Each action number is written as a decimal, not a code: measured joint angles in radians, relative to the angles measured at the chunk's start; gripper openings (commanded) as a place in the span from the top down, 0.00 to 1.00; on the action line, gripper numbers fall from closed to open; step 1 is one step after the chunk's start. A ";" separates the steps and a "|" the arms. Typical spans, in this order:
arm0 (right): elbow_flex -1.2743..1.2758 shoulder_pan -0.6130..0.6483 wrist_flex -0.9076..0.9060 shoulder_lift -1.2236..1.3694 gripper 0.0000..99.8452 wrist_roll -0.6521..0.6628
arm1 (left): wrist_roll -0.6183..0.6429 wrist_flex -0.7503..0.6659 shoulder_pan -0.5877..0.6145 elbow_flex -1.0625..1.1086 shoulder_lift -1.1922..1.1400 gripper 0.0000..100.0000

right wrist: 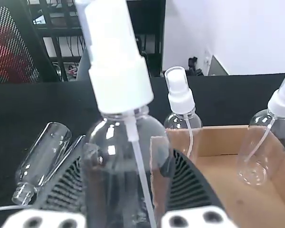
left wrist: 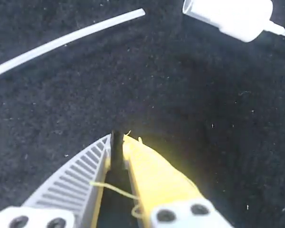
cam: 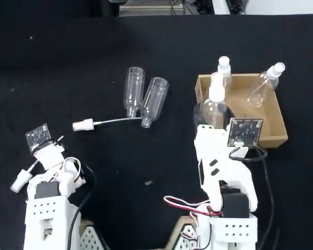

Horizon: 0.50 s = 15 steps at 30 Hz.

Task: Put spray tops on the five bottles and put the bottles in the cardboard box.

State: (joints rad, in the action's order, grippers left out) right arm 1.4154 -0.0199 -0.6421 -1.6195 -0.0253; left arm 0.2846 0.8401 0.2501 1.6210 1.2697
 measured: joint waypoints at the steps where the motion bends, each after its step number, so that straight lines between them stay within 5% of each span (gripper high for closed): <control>1: -0.012 0.000 -0.018 0.000 0.99 0.000 | 0.000 0.000 0.000 0.000 0.000 0.96; 15: -0.173 0.000 -0.112 -0.002 0.99 0.043 | 0.000 0.000 0.000 0.000 0.000 0.96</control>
State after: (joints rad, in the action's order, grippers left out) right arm 1.2421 -0.0199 -0.7541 -1.6210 0.0176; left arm 0.2846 0.8401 0.2501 1.6210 1.2697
